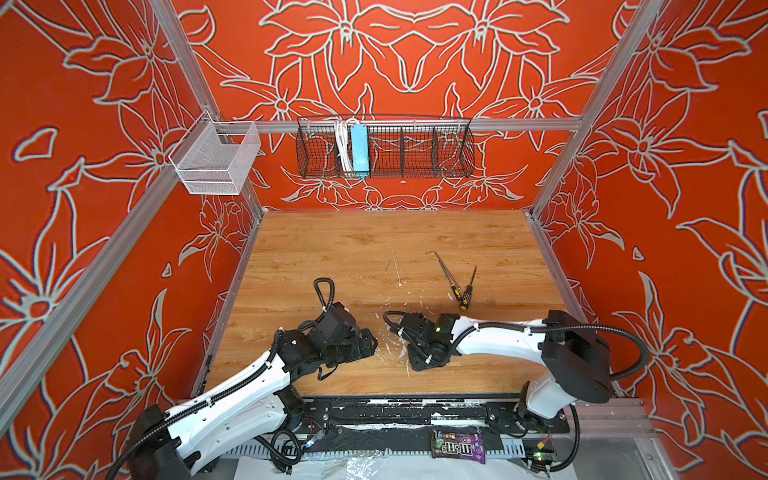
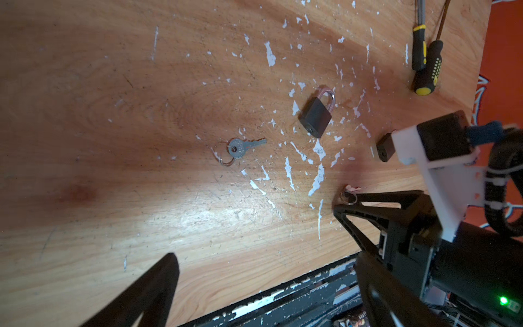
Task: Unlock with the key
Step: 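Lower the right gripper and close it on the silver key's ring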
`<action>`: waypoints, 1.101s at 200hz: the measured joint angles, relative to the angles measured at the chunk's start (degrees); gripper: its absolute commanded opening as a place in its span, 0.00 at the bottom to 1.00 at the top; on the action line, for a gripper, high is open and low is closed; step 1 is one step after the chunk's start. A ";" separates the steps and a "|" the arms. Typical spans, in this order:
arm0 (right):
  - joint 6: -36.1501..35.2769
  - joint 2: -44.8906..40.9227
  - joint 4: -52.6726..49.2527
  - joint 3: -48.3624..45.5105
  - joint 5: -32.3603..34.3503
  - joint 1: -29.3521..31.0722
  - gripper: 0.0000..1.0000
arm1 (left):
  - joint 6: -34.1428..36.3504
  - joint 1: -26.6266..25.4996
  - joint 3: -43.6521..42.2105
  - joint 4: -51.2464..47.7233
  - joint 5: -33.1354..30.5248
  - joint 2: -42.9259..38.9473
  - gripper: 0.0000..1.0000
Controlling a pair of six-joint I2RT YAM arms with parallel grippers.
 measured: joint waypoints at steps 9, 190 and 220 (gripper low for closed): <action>0.11 -0.07 0.00 0.00 -0.09 0.00 0.42 | 0.00 0.00 0.00 0.02 -0.11 0.00 0.97; 26.27 -1.33 -1.53 0.79 8.28 3.54 0.35 | 9.88 3.26 2.10 2.47 -1.22 1.44 0.97; 27.71 0.94 -1.42 1.88 8.85 3.56 0.31 | 10.67 3.67 2.08 2.71 -1.07 0.24 0.97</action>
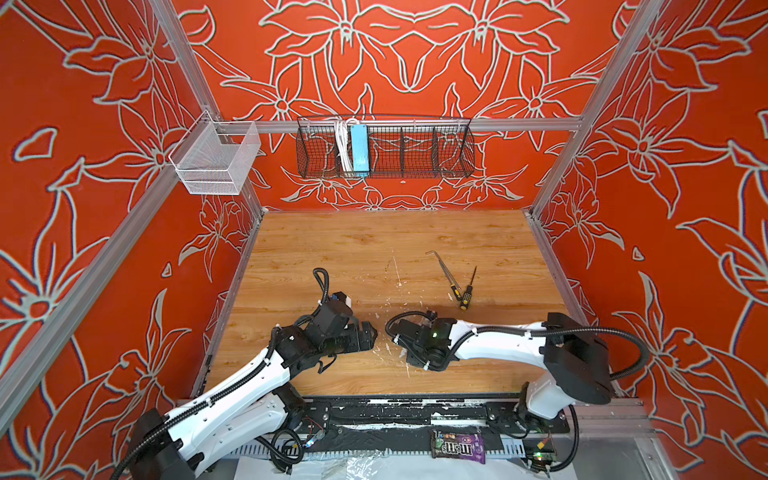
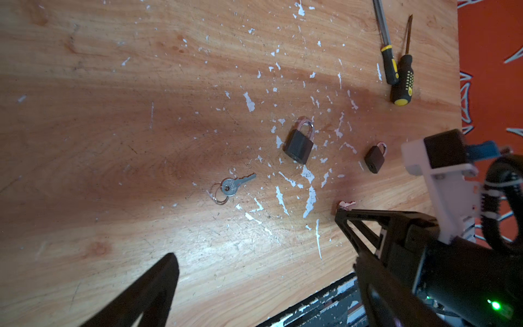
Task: Unlock with the key
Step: 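Lower the right gripper and close it on the silver key's ring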
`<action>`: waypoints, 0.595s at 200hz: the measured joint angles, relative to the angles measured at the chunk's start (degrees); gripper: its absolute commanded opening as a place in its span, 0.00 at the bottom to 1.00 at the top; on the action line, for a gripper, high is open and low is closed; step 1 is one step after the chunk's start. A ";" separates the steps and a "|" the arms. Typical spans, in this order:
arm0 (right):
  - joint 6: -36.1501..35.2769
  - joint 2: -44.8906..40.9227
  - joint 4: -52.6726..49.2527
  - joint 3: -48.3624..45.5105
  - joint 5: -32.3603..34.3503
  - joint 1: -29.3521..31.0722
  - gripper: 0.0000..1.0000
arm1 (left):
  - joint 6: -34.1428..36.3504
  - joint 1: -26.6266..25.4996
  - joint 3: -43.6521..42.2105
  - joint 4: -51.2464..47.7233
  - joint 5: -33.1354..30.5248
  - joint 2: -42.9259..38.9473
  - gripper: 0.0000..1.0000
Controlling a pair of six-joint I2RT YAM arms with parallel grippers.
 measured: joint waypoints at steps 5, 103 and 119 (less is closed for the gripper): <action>0.20 0.15 0.07 0.00 0.07 0.00 0.30 | 0.17 0.09 0.00 0.02 0.07 -0.20 0.97; 2.49 0.24 0.72 -0.37 2.21 0.13 0.16 | 1.33 0.44 -0.02 1.29 0.85 -0.44 0.97; 2.51 0.24 0.96 -0.61 2.23 0.13 0.15 | 1.31 0.48 -0.02 1.51 1.07 -0.13 0.97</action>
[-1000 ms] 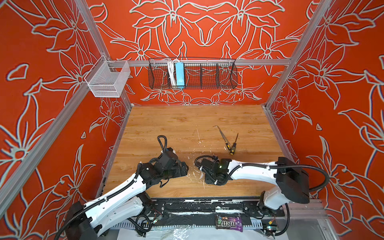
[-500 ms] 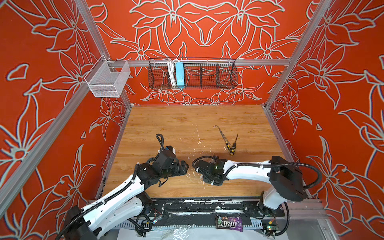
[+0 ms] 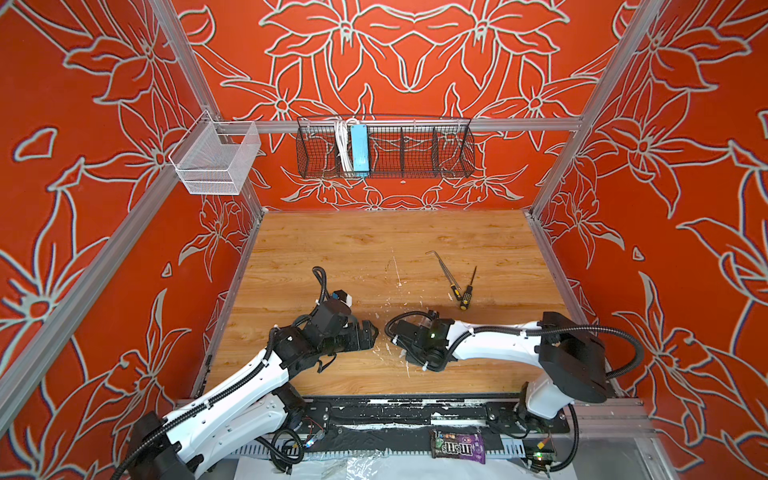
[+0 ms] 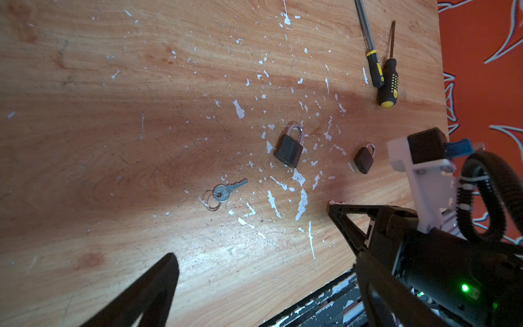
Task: Unlock with the key
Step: 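Lift the key with the right gripper and carry it toward the left gripper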
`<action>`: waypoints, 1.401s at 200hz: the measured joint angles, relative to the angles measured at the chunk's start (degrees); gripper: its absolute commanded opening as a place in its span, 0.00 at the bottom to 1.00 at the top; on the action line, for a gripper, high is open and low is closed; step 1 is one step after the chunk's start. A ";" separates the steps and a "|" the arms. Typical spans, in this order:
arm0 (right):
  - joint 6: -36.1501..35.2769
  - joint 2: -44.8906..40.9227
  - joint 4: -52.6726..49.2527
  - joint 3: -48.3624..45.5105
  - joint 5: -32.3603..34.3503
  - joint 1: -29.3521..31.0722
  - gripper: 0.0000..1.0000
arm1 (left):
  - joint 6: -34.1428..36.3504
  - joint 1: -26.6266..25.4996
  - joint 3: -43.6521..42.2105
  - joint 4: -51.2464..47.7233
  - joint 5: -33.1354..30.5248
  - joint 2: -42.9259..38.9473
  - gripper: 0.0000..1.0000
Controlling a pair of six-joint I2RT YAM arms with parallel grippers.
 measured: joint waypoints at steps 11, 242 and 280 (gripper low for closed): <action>-0.04 0.00 0.22 -0.17 0.00 0.00 0.14 | 0.00 0.00 0.00 0.20 0.17 0.28 0.97; -52.59 -23.37 4.79 -1.99 -9.20 -8.57 0.00 | -11.45 5.99 6.58 4.94 16.94 3.78 0.97; -65.46 -24.35 5.97 -1.49 -12.04 -8.57 0.00 | -15.47 5.99 8.37 8.13 20.52 7.37 1.00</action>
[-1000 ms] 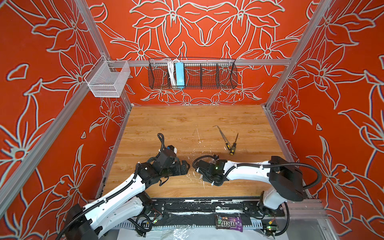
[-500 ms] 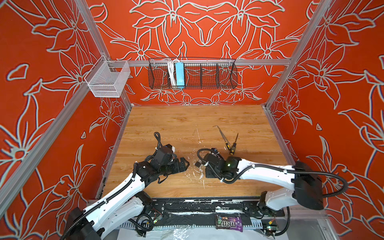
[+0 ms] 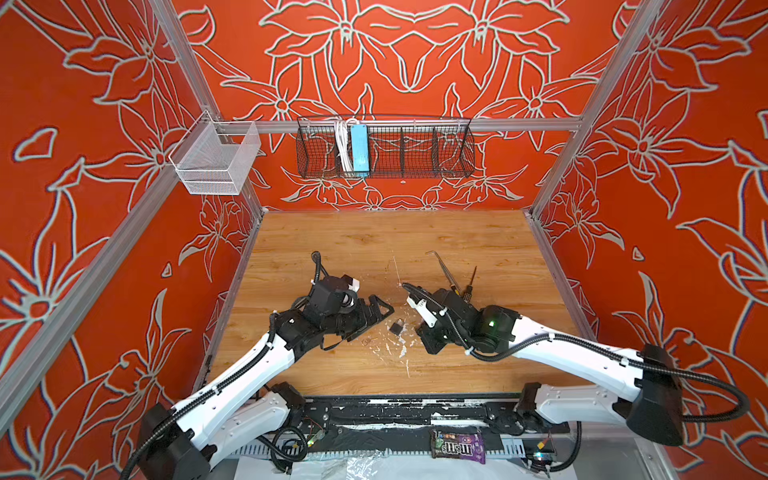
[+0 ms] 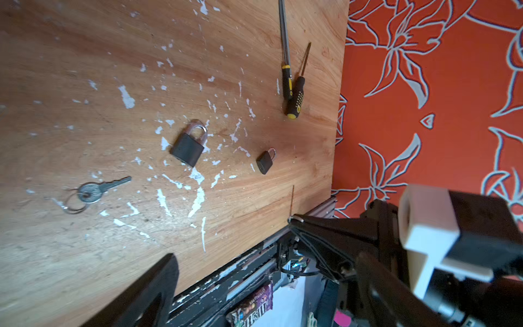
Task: Unlock with the key
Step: 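Lift the key with the right gripper and carry it toward the left gripper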
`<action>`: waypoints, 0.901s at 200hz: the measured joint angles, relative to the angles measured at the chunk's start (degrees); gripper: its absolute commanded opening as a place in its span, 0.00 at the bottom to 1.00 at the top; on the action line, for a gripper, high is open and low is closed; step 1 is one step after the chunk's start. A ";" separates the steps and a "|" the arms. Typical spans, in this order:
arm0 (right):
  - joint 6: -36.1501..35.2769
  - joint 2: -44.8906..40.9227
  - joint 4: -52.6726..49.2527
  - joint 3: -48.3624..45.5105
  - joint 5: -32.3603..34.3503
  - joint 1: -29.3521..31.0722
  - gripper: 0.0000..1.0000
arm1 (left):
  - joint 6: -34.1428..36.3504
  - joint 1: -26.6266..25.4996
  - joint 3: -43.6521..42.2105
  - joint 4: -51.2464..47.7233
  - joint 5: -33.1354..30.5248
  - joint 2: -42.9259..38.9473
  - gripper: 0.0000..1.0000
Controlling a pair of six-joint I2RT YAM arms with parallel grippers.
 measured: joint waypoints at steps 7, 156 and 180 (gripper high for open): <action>-1.90 -0.09 0.50 -0.02 -0.70 0.00 0.00 | -0.52 0.00 0.33 0.39 0.52 0.87 0.98; -25.88 -1.36 11.67 -0.76 -7.82 0.04 0.00 | -1.62 -0.37 9.49 6.03 6.93 16.59 0.48; -27.76 -1.36 12.24 -0.79 -7.82 0.04 0.00 | -0.72 -0.37 11.02 5.84 7.63 18.99 0.42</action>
